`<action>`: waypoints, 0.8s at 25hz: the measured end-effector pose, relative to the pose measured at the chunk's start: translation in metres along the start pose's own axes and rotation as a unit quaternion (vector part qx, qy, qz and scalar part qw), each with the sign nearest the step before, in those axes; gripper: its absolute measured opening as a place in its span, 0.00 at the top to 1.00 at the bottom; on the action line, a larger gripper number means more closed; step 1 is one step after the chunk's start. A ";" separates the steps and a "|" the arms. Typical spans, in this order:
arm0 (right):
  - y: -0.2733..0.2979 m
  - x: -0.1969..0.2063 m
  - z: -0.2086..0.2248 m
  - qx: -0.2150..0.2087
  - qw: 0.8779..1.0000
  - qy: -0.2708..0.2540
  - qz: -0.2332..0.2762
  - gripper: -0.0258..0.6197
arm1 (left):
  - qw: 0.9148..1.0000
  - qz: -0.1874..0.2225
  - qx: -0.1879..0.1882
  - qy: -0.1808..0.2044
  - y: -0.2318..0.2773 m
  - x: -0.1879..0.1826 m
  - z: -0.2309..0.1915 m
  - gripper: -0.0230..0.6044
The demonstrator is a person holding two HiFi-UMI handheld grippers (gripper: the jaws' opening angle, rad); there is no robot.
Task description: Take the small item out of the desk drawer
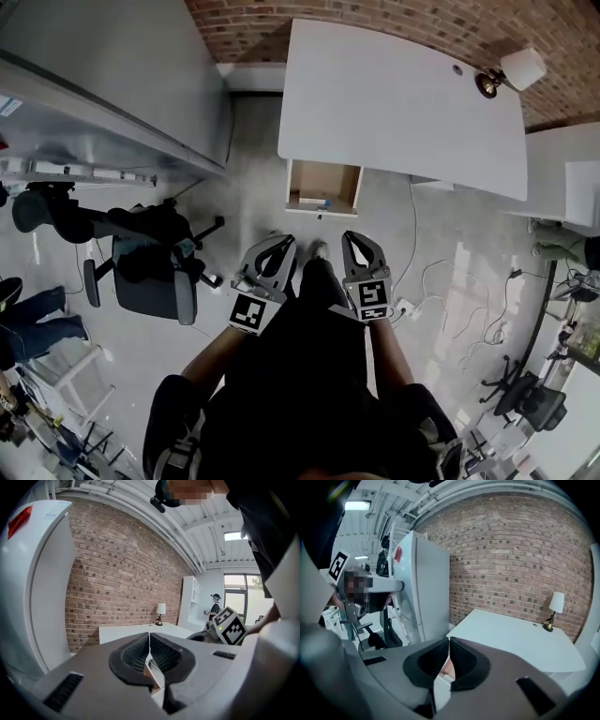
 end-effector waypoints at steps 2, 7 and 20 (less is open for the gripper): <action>0.017 0.012 0.010 -0.017 1.000 -0.003 -0.019 0.91 | 1.000 -0.008 -0.007 -0.002 0.012 0.006 -0.005 0.95; 0.059 0.057 0.033 -0.066 0.996 -0.007 -0.067 0.91 | 0.999 -0.040 -0.019 0.018 0.048 0.035 -0.013 0.95; 0.176 0.222 0.072 -0.166 0.959 -0.075 -0.218 0.91 | 0.971 -0.173 0.050 0.158 0.133 0.176 -0.059 0.95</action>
Point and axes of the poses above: the fingertips, and each gripper's own axes: y forward along the fingers, z to its right, x out of its underside, the point moved 5 cm from there along -y, backward along the fingers, and after that the axes turned 9 degrees about z, right-handed, at the moved point
